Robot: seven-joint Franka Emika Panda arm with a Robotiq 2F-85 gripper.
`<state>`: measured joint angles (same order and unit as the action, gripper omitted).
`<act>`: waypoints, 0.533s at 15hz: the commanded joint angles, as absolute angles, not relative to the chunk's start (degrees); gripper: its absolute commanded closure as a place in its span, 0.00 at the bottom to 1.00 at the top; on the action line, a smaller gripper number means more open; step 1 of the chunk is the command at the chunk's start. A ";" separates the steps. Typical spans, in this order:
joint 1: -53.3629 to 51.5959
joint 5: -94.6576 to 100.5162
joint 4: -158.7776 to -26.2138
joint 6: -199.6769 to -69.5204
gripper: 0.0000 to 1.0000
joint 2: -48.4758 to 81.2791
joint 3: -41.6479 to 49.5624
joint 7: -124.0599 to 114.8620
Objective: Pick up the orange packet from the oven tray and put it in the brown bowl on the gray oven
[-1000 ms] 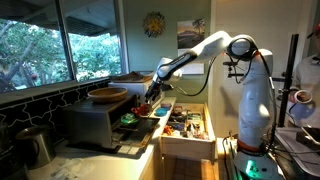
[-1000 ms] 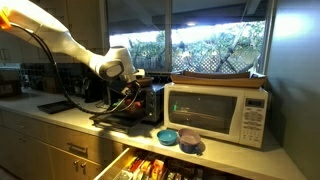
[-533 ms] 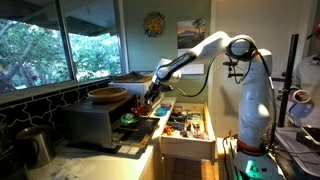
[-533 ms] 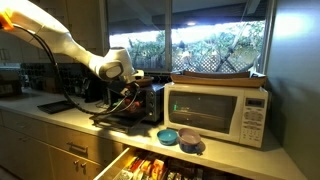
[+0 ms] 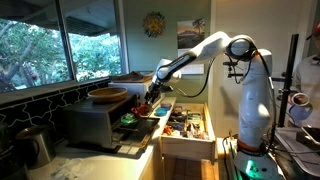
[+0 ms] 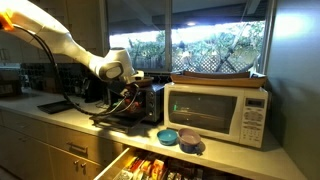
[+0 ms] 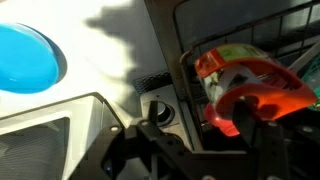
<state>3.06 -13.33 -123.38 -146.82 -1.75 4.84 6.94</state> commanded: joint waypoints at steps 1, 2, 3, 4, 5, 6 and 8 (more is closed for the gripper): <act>3.21 -15.40 -123.86 -147.41 0.47 -0.71 4.68 7.21; 3.16 -16.46 -123.82 -147.56 0.50 -0.38 4.65 7.83; 3.15 -16.96 -123.69 -147.54 0.54 0.00 4.57 7.89; 3.15 -17.42 -123.64 -147.58 0.61 0.23 4.48 7.99; 3.13 -17.89 -123.59 -147.66 0.75 0.25 4.37 8.24; 3.13 -17.66 -123.63 -147.75 0.81 0.02 4.26 7.95; 3.09 -16.94 -123.88 -147.64 0.99 -1.10 4.06 7.65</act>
